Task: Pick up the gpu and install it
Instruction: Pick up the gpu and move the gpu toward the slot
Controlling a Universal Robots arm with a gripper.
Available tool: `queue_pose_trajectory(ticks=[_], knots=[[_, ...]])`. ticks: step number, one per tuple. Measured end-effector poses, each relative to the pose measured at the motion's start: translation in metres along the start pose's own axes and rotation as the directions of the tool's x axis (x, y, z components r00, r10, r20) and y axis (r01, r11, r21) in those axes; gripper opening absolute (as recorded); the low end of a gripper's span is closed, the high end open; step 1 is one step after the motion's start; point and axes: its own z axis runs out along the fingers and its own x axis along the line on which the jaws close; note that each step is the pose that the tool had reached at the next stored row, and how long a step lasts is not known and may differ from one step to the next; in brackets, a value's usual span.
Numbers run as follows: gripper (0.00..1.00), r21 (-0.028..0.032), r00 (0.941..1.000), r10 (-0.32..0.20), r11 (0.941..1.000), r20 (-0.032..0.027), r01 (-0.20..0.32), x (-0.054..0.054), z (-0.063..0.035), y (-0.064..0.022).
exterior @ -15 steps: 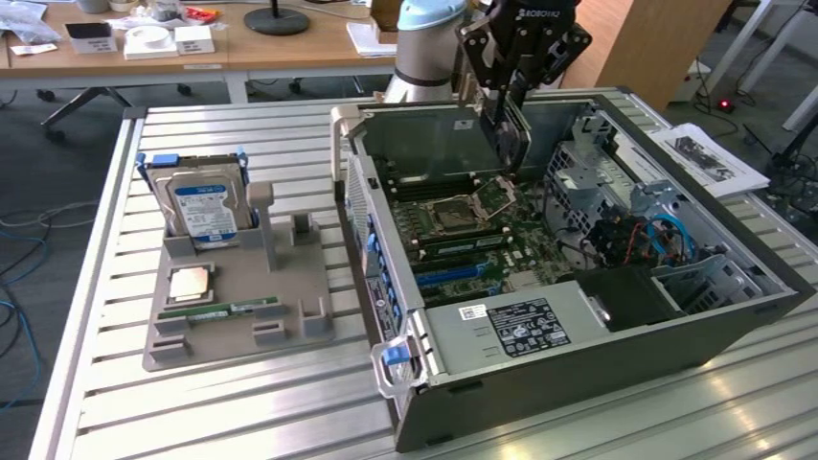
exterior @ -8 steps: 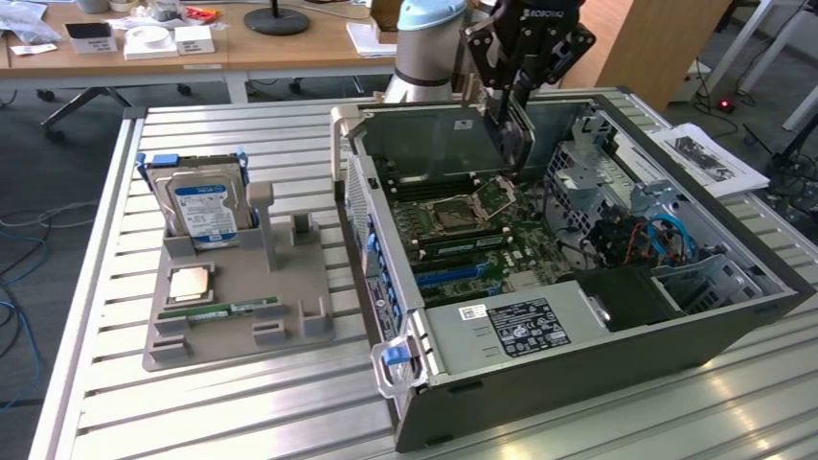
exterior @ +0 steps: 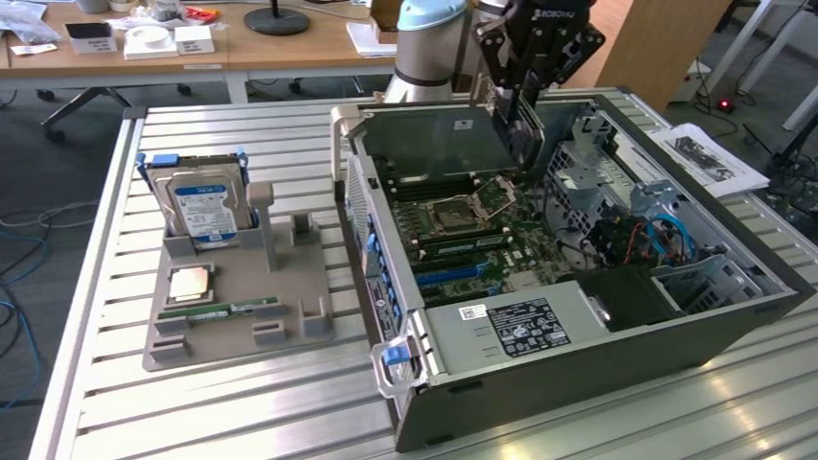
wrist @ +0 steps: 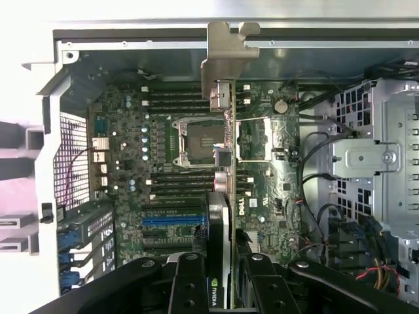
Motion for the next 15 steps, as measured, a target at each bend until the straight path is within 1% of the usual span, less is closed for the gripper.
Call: queue_pose_trajectory(ticks=[11,15], knots=[[0.27,0.0001,1.0000,0.000,1.0000,0.0000,0.000,-0.018,0.0013,0.0017],[0.27,0.0001,1.0000,0.000,1.0000,0.0000,0.000,-0.019,0.0014,0.0018]])
